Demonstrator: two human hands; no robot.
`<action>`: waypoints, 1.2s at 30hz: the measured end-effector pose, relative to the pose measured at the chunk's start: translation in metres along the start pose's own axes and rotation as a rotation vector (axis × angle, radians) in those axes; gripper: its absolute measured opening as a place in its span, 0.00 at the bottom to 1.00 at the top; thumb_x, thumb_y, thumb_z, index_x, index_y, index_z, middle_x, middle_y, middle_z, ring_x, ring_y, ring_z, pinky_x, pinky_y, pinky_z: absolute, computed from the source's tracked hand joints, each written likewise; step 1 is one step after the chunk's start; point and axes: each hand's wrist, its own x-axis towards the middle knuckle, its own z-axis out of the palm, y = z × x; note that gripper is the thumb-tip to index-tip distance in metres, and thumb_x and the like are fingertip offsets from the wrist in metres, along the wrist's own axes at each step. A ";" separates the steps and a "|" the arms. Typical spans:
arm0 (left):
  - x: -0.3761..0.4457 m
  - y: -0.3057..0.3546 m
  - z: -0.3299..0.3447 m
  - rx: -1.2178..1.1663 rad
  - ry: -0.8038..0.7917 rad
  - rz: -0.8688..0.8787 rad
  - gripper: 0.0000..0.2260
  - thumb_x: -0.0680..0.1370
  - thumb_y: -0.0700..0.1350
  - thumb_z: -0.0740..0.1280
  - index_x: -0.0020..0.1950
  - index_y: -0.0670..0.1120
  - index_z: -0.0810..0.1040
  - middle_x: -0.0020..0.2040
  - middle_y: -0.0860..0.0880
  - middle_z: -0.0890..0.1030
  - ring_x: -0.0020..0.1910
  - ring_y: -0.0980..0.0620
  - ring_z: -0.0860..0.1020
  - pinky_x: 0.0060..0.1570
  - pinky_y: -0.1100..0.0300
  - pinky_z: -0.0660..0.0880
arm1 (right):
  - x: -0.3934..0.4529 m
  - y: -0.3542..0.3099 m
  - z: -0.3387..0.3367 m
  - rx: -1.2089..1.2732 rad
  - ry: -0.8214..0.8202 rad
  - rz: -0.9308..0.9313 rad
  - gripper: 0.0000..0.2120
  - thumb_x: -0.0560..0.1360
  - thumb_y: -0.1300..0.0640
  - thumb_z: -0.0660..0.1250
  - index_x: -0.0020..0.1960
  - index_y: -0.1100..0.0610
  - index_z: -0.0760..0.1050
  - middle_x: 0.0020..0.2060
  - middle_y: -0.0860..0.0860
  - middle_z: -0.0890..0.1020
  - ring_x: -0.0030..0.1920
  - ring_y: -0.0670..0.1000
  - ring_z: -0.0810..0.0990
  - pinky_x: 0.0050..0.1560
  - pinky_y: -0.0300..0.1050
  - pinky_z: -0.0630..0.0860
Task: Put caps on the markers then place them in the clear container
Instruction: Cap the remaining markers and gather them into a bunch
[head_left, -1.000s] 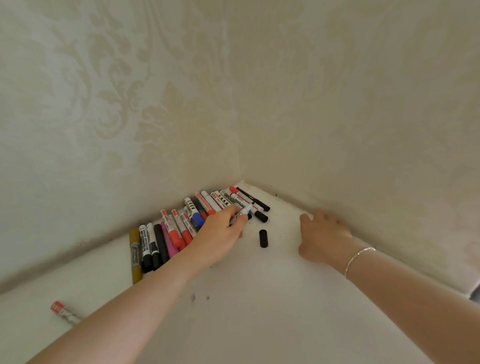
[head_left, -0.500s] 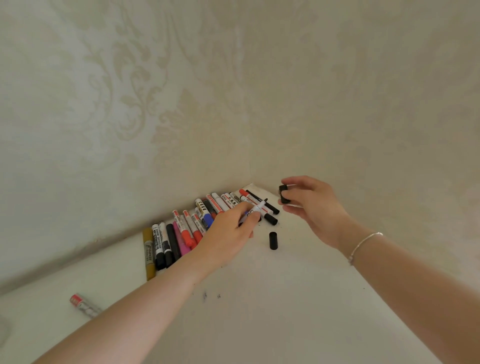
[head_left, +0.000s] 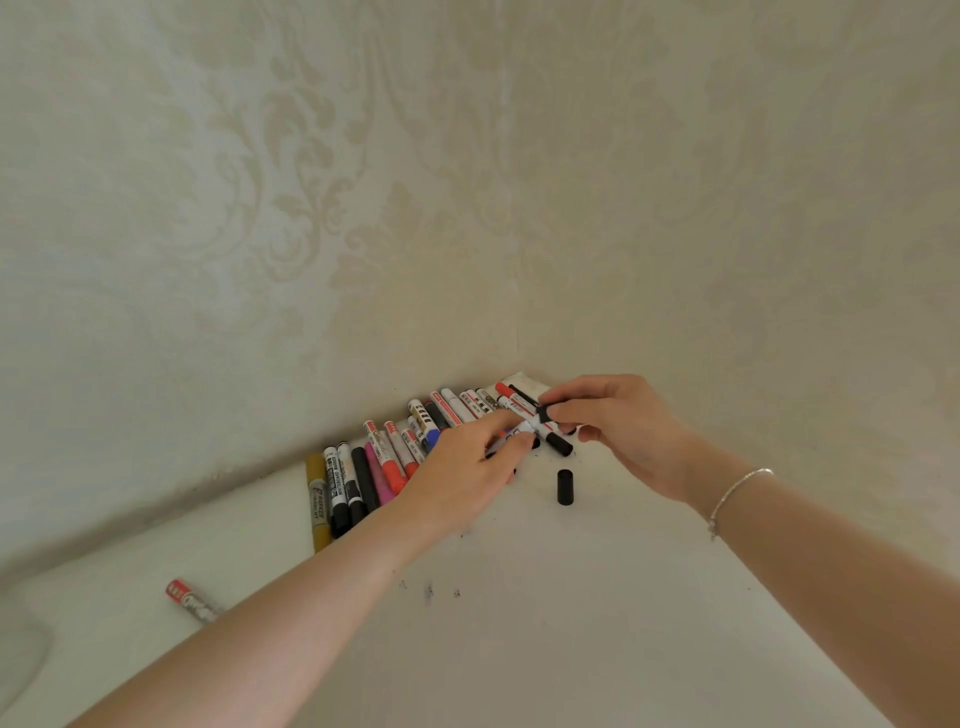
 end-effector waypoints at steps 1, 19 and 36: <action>0.000 0.000 0.000 0.006 -0.008 0.005 0.09 0.81 0.52 0.59 0.54 0.52 0.77 0.32 0.53 0.76 0.25 0.60 0.67 0.29 0.65 0.65 | 0.001 0.000 0.001 0.006 -0.019 0.007 0.08 0.72 0.70 0.67 0.44 0.60 0.82 0.40 0.58 0.80 0.38 0.50 0.75 0.40 0.40 0.71; 0.012 0.005 -0.005 0.023 0.113 0.083 0.10 0.82 0.49 0.59 0.43 0.55 0.77 0.31 0.50 0.74 0.27 0.60 0.69 0.31 0.67 0.65 | 0.008 -0.008 0.035 -0.381 0.188 -0.156 0.17 0.80 0.55 0.57 0.43 0.67 0.77 0.34 0.62 0.79 0.32 0.51 0.72 0.35 0.43 0.70; 0.060 -0.022 -0.035 0.384 0.138 -0.033 0.18 0.79 0.52 0.63 0.68 0.48 0.71 0.63 0.48 0.72 0.61 0.51 0.74 0.64 0.55 0.69 | 0.065 0.011 -0.010 -0.321 0.421 -0.049 0.06 0.69 0.63 0.69 0.37 0.55 0.75 0.33 0.52 0.81 0.35 0.51 0.79 0.35 0.41 0.76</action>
